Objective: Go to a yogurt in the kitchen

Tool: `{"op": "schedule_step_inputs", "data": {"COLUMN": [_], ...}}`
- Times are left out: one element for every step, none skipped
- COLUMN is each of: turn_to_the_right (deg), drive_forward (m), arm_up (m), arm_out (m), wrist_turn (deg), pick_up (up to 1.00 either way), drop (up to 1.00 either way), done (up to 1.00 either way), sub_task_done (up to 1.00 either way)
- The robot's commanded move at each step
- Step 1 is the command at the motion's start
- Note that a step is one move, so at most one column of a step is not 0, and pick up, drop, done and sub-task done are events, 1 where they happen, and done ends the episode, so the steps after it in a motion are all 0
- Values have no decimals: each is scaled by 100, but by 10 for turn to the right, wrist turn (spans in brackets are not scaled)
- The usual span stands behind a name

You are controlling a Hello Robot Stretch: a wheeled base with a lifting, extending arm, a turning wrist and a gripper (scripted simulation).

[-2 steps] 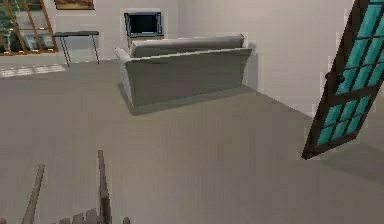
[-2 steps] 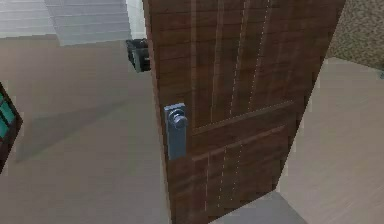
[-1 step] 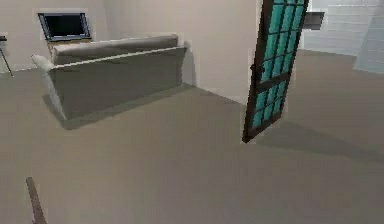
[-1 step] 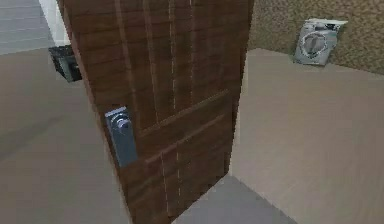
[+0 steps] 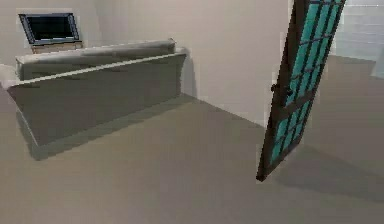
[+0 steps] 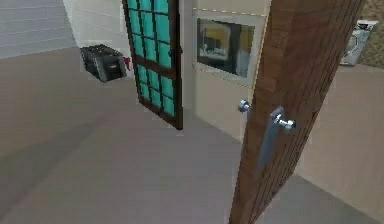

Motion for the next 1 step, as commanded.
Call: {"op": "schedule_step_inputs", "data": {"turn_to_the_right": [-420], "drive_forward": [0], "arm_up": [0], "arm_out": [0], "wrist_turn": [0], "pick_up": [0], "drop": [0], "done": [0], "sub_task_done": [0]}}
